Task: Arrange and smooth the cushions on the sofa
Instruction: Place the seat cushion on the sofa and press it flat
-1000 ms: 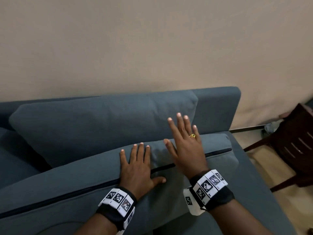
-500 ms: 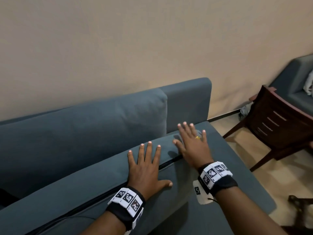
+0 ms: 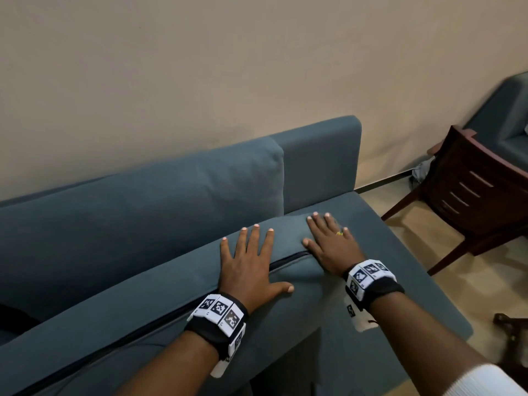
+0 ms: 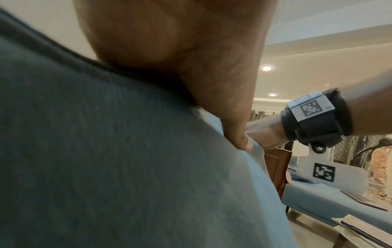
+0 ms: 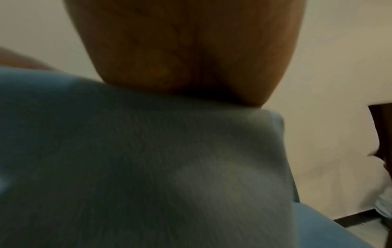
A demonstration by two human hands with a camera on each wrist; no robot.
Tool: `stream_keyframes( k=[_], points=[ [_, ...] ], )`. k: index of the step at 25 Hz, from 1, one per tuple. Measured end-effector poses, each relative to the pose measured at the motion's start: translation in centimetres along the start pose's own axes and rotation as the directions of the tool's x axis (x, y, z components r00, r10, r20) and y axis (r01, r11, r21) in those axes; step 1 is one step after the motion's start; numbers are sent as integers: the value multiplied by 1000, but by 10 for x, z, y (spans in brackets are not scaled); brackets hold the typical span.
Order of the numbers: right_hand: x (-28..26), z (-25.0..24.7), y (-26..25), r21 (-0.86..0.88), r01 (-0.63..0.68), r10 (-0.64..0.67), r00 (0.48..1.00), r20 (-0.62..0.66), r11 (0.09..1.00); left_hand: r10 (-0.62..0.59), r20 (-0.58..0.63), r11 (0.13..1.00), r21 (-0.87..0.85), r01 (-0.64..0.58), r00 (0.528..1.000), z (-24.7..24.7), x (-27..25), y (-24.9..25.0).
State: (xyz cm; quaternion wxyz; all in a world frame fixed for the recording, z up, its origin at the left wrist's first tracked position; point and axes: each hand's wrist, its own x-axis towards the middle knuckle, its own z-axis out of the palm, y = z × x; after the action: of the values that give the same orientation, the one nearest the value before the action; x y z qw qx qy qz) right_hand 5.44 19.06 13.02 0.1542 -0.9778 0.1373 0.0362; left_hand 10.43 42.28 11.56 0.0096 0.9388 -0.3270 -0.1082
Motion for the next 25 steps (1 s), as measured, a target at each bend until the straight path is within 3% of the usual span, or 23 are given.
stream_keyframes(
  k=[1, 4, 5, 7, 8, 11, 12, 14, 15, 18, 19, 22, 25],
  points=[
    [-2, 3, -1, -29, 0, 1, 1000, 31, 1000, 14, 2, 1000, -5, -14, 1000, 0, -2, -2],
    [-2, -13, -17, 142, -65, 100, 962, -254, 988, 44, -21, 999, -11, -44, 999, -1, -10, -11],
    [-7, -13, -28, 88, -33, 53, 969, -242, 996, 48, -28, 999, -6, -48, 998, -1, -15, -15],
    [-12, 10, -35, -119, 58, -59, 998, -1, 991, 53, -26, 999, -4, -53, 998, -1, -24, -27],
    [-10, 12, -38, -141, 57, -50, 997, 50, 988, 46, -23, 999, -12, -46, 999, -2, -31, -37],
    [0, -17, -53, 41, -45, 53, 974, -221, 998, 1, -51, 1000, 5, 0, 999, 1, -53, -76],
    [-2, -20, -62, 30, -37, 43, 976, -215, 999, -19, -56, 1000, 23, 21, 998, 2, -63, -90],
    [-7, 4, -74, -141, 55, -59, 998, -23, 988, -62, -62, 998, 29, 64, 996, 2, -84, -116],
    [-8, 11, -77, -176, 50, -40, 998, 58, 983, -85, -59, 996, 13, 86, 995, 2, -92, -125],
    [-8, -3, -117, 107, -62, 71, 994, -85, 992, -131, -76, 991, -4, 131, 988, 0, -121, -159],
    [-11, -2, -131, 78, -15, 23, 995, -95, 997, -145, -79, 989, -7, 145, 986, 0, -130, -169],
    [-22, 34, -154, -160, 151, -142, 987, 71, 975, -188, -86, 982, -17, 188, 978, 2, -153, -189],
    [-31, 21, -186, 64, 89, -86, 995, -57, 994, -220, -125, 975, -29, 218, 967, 7, -169, -201]
  ],
)
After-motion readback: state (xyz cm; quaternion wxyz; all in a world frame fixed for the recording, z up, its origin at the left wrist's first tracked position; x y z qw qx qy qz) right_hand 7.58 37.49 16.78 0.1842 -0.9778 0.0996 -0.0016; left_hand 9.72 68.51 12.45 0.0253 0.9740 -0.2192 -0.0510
